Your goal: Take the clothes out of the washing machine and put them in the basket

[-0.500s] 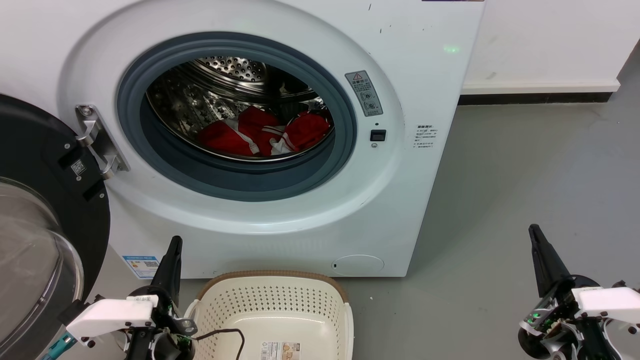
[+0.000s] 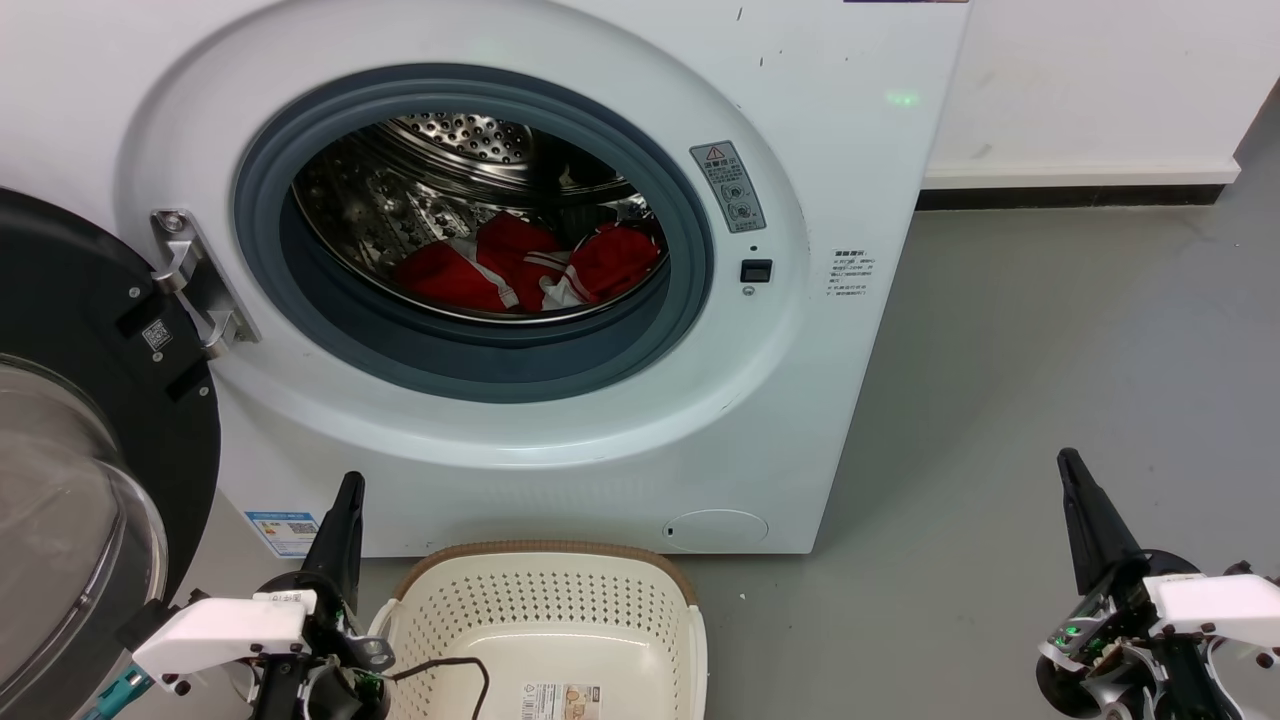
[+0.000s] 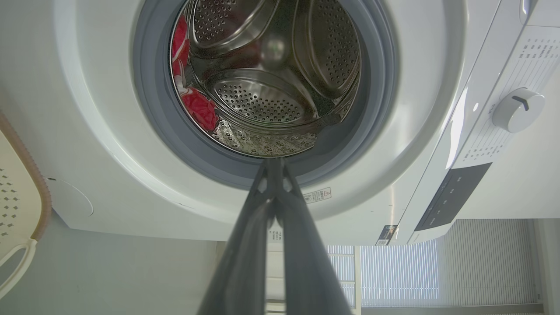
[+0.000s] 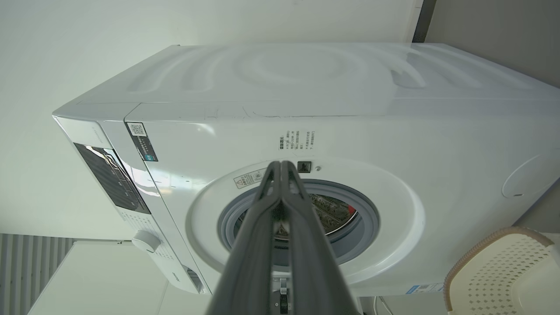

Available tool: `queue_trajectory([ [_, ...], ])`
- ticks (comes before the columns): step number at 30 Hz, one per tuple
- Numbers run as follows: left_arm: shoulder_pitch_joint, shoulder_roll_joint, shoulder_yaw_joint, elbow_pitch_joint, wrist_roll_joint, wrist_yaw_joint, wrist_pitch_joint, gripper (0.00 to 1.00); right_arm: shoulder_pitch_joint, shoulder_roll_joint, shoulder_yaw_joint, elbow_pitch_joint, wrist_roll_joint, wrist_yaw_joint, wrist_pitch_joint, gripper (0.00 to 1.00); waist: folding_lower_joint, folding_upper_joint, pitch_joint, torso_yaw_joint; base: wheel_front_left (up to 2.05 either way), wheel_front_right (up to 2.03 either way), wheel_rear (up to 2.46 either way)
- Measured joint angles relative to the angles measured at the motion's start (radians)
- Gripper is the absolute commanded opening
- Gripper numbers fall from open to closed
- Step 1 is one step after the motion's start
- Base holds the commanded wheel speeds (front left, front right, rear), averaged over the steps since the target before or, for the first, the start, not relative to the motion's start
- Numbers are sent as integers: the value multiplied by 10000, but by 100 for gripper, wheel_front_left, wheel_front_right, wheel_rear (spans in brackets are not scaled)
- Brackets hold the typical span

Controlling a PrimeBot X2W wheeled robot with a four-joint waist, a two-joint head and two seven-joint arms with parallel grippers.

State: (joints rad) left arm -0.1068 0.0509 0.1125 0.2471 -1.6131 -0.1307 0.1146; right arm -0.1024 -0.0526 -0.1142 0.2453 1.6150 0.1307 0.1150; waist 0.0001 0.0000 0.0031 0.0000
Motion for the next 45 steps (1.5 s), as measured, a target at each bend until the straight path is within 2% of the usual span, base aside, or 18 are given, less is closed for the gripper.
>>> queue_trajectory([
  [15, 12, 0, -6, 33, 0, 0, -2, 0, 15, 0, 0, 27, 2, 2, -2, 0, 0, 0, 0, 0, 0, 0, 0],
  [16, 46, -4, -19, 98, 0, 2, -2, 100, 52, 0, 6, 96, 2, 0, -2, 100, 0, 0, 0, 0, 0, 0, 0],
  [21, 468, -31, -58, 443, 12, 4, -67, 100, 443, 8, 44, 426, 0, 0, -69, 100, 0, 0, 6, 0, 0, 0, 0],
  [34, 594, -35, 71, 186, 769, 2, -688, 100, 454, 12, 261, 178, -587, 0, -702, 100, -1, 0, 27, -16, 0, 0, 0],
  [39, 594, -35, 263, 180, 1406, 2, -922, 100, 457, 13, 270, 196, -1363, 0, -909, 100, -1, 0, 33, -25, 0, 0, 0],
  [45, 594, -35, 502, -86, 2362, 2, -1162, 100, 453, 13, 209, 67, -2895, 0, -1158, 100, 0, 0, 45, -33, 0, 0, 0],
])
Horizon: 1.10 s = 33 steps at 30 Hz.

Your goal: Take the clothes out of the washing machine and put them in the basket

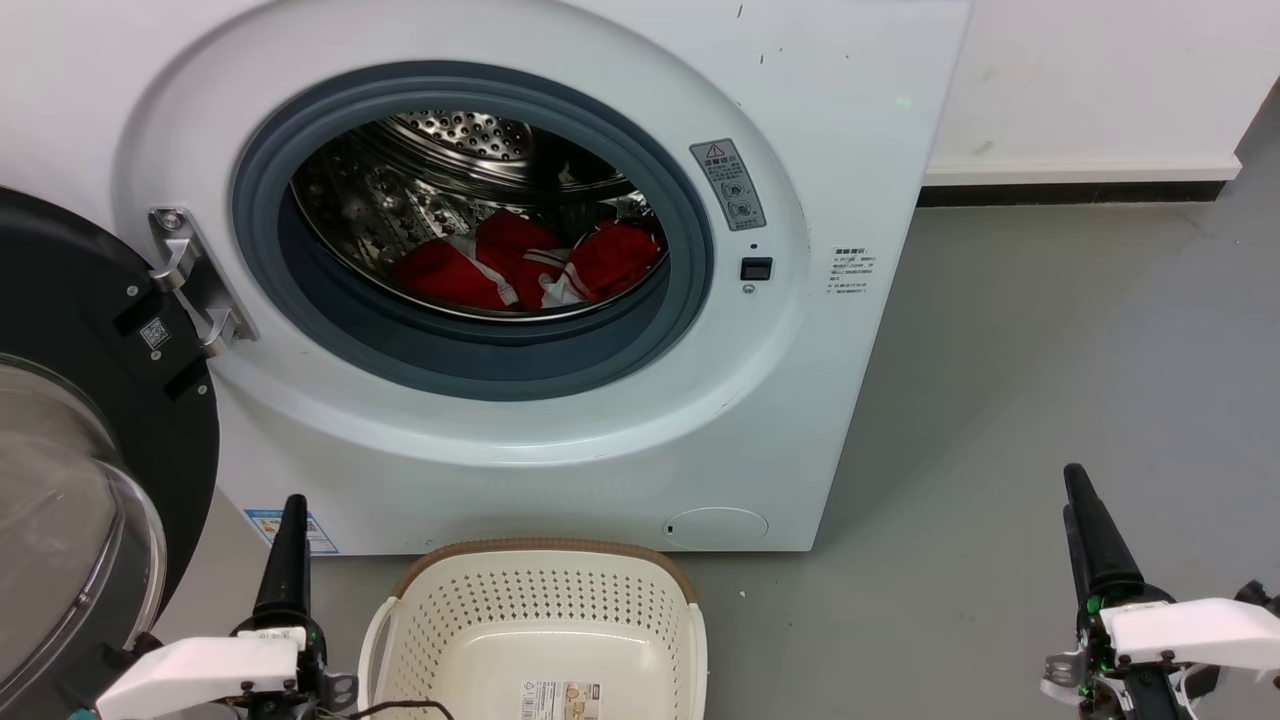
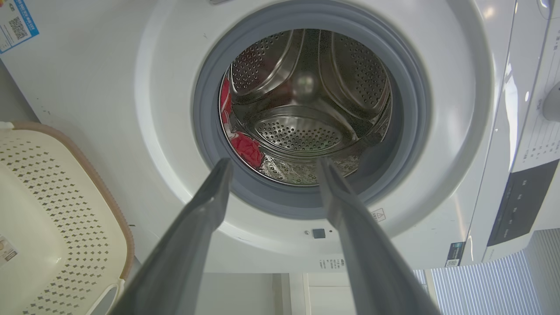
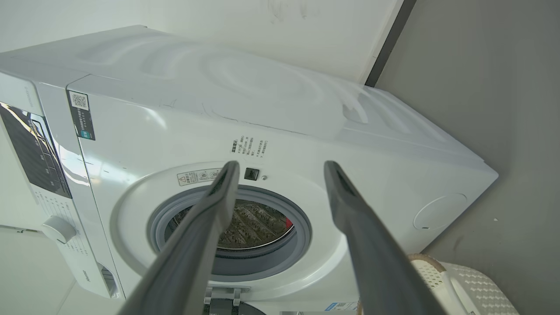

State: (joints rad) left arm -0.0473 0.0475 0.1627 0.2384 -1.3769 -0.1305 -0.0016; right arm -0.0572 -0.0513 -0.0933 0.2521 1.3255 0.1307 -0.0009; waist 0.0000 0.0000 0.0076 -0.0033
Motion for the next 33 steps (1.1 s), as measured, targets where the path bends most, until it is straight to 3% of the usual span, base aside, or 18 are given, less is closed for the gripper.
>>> queue_trajectory([
  [5, -1, 0, 414, -476, 1139, 27, -199, 100, -13, 4, 27, -510, -1519, 0, -203, 100, 0, 0, 26, 2, 0, 0, 0],
  [10, -4, 2, 608, -1164, 2452, 476, -385, 100, -33, 4, 180, -1170, -3037, 0, -366, 100, 0, 0, 63, -20, 0, 0, 0],
  [18, -1, 2, 196, -2132, 4284, 1168, -646, 100, -38, 6, 522, -2008, -5137, 0, -650, 100, 0, 0, 122, -66, 0, 0, 0],
  [24, 28, 2, 8, -2727, 4882, 1220, -815, 100, -39, 6, 813, -2330, -6240, 0, -809, 100, 0, 0, 153, -102, 0, 0, 0],
  [28, 225, 4, -238, -3041, 5910, 1233, -968, 100, -38, 6, 976, -2546, -7089, 0, -970, 100, 0, 0, 179, -130, 0, 0, 0],
  [33, 245, 10, -545, -3195, 7060, 1603, -1118, 100, -35, 4, 1089, -2571, -7919, 0, -1129, 100, 0, 0, 192, -146, 0, 0, 0],
])
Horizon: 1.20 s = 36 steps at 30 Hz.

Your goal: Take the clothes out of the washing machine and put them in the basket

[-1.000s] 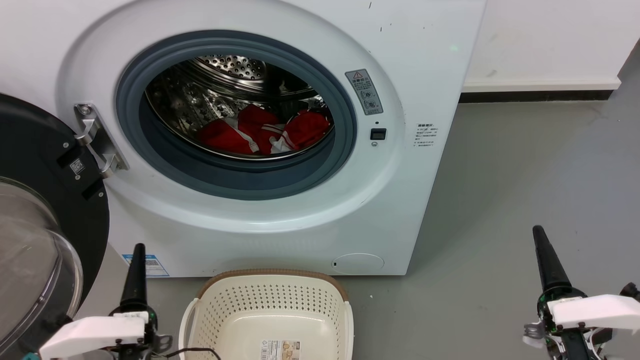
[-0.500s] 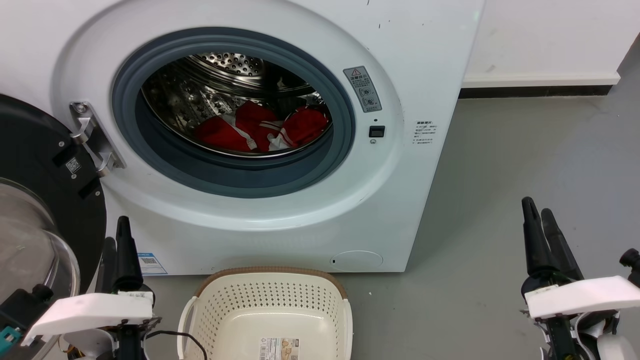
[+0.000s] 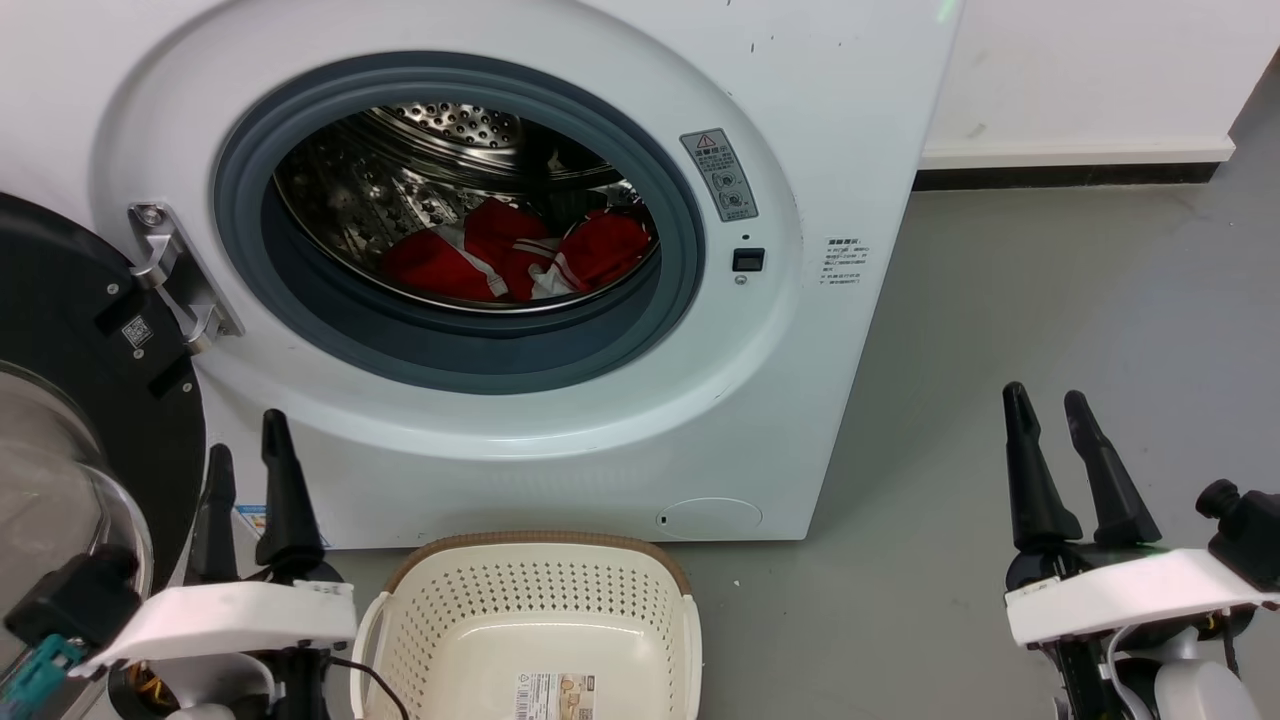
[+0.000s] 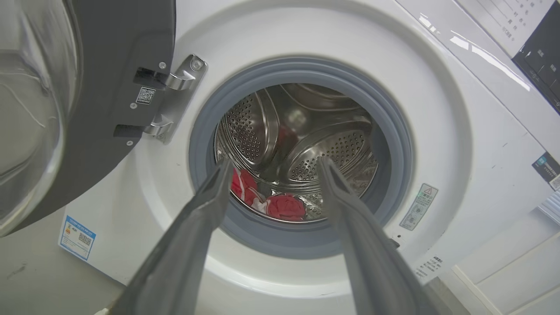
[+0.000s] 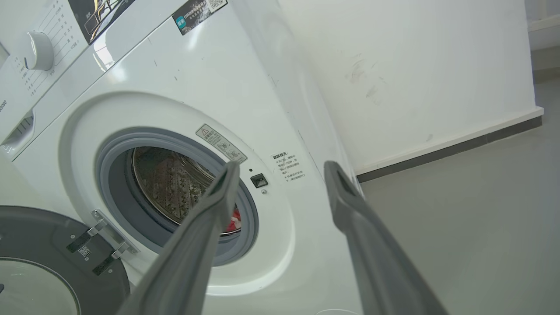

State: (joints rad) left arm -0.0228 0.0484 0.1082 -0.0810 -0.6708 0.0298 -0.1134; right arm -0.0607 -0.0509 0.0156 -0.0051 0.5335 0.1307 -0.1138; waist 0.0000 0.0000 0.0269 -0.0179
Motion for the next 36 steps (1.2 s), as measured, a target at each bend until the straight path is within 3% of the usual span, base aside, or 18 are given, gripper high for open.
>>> queue_trajectory([
  [7, 171, 12, -474, -217, 1181, 255, -150, 100, 3, 0, 71, -2, -840, 0, -165, 100, 0, 0, 10, -12, 0, 0, 0],
  [9, 176, 75, -709, -353, 1684, 508, -236, 100, 3, 0, 98, -31, -1204, 0, -236, 100, 0, 0, 20, -11, 0, 0, 0],
  [17, 324, 332, -1239, -349, 2349, 920, -414, 100, 6, 0, 228, -157, -2153, 0, -414, 100, 0, 0, 8, -10, 0, 0, 0],
  [26, 406, 491, -1787, 169, 3091, 819, -648, 100, 25, -2, 307, -4, -3233, 2, -635, 100, 0, 0, -14, -21, 0, 0, 0],
  [28, 476, 470, -1820, 286, 3126, 713, -677, 100, 39, -2, 324, 50, -3421, 2, -679, 100, 0, 0, -20, -26, 0, 0, 0],
  [29, 549, 529, -1871, 339, 3684, 523, -796, 100, 48, -2, 341, 132, -3931, 2, -800, 100, 0, 0, -30, -58, 0, 0, 0],
  [36, 593, 610, -2019, 449, 4474, 673, -941, 100, 63, -2, 353, 194, -4554, 2, -963, 100, 0, 0, -30, -86, 0, 0, 0],
])
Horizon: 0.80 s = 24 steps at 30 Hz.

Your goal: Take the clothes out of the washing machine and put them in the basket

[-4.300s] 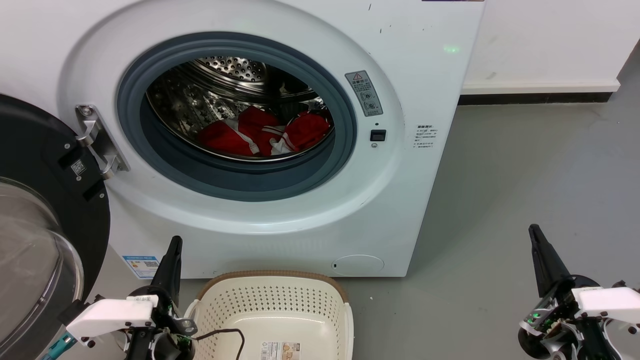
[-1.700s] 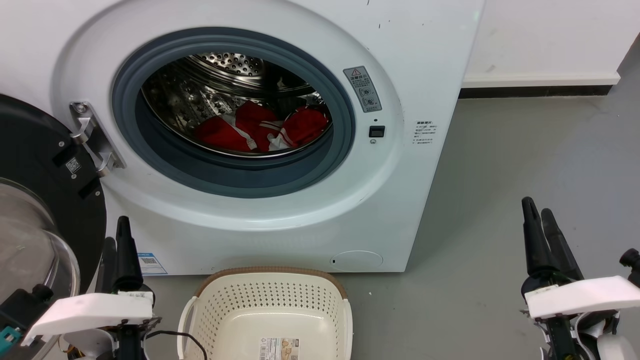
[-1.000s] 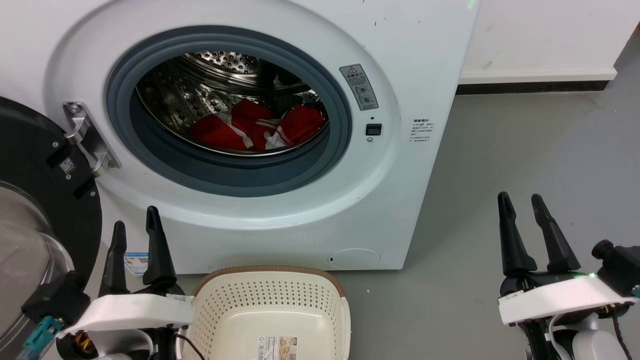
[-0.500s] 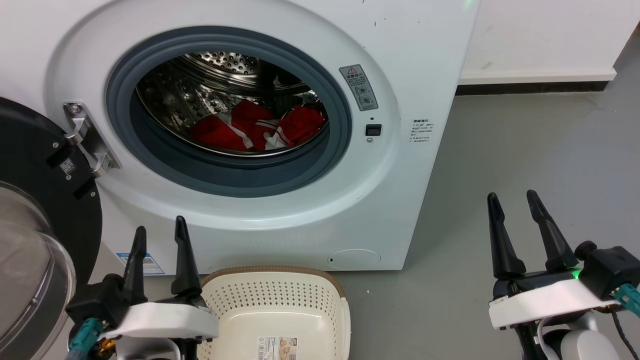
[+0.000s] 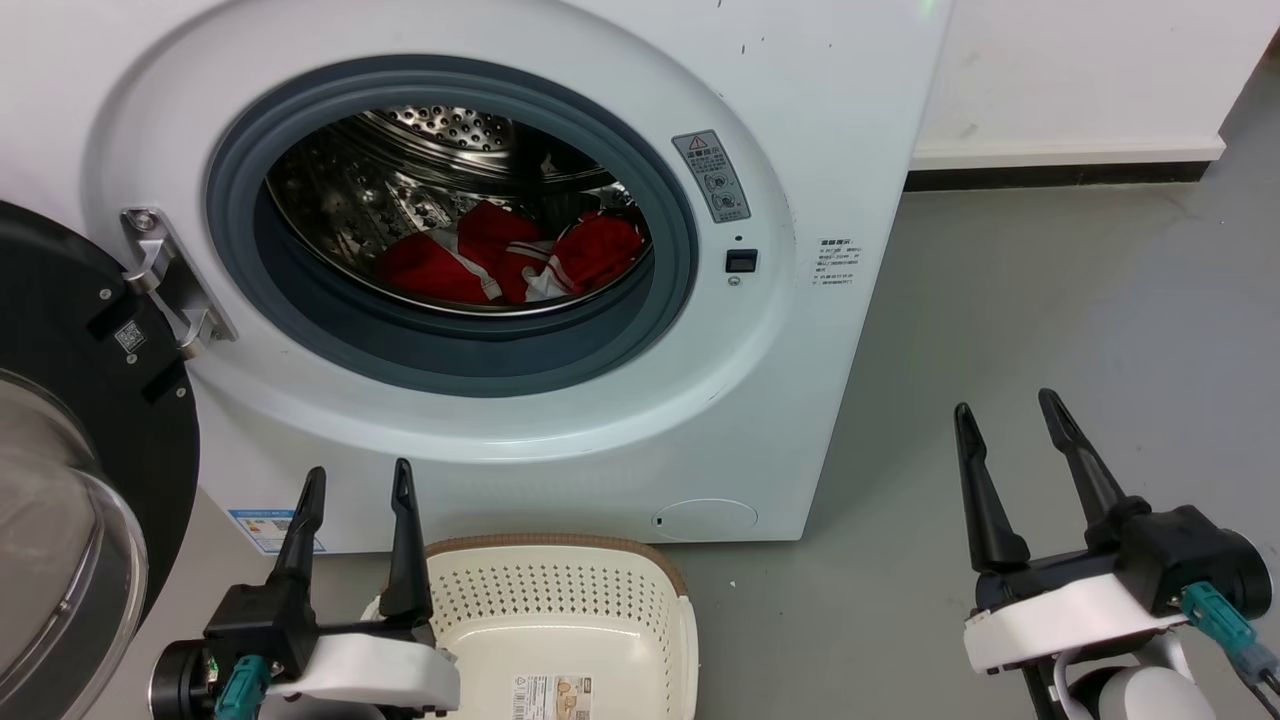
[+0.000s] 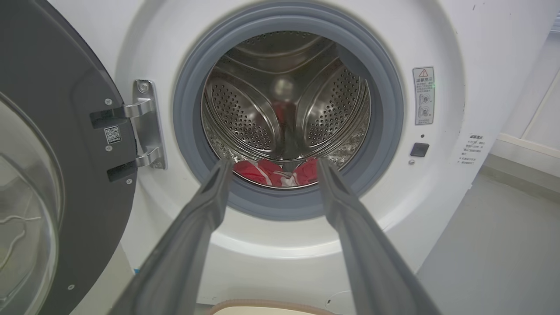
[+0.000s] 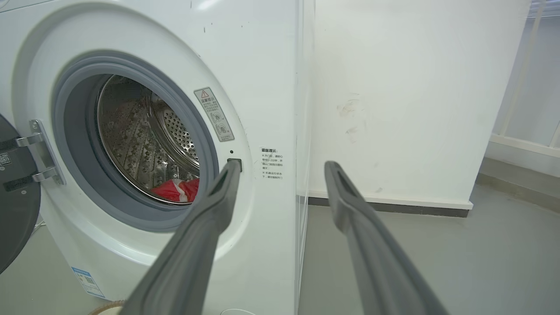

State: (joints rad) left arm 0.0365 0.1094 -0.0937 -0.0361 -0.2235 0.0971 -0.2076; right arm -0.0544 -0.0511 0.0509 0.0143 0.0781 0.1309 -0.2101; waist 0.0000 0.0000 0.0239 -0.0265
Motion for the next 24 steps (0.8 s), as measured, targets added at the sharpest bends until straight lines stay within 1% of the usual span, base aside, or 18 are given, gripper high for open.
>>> queue_trajectory([
  [9, 5, 46, -198, 8, 635, 84, -190, 100, 1, 0, -27, 12, -683, 0, -169, 100, 0, 0, 51, -21, 0, 0, 0],
  [12, 34, 31, -222, 69, 663, -188, -249, 100, 7, 0, -19, -2, -890, 0, -224, 100, 0, 0, 68, -25, 0, 0, 0],
  [13, 37, -65, -105, 56, 727, -374, -297, 100, 31, 0, -40, -13, -1041, 2, -286, 100, 0, 0, 84, -32, 0, 0, 0],
  [15, 40, -134, -12, 27, 821, -525, -337, 100, 34, -2, -59, -38, -1074, 2, -318, 100, 0, 0, 88, -32, 0, 0, 0],
  [19, 73, -253, 127, -67, 1095, -769, -424, 100, 35, -2, -12, -65, -1250, 2, -376, 100, 0, 0, 88, -55, 0, 0, 0],
  [24, 155, -328, 336, -42, 1586, -941, -510, 100, 39, -2, -25, -61, -1361, 2, -466, 100, 0, 0, 86, -86, 0, 0, 0],
])
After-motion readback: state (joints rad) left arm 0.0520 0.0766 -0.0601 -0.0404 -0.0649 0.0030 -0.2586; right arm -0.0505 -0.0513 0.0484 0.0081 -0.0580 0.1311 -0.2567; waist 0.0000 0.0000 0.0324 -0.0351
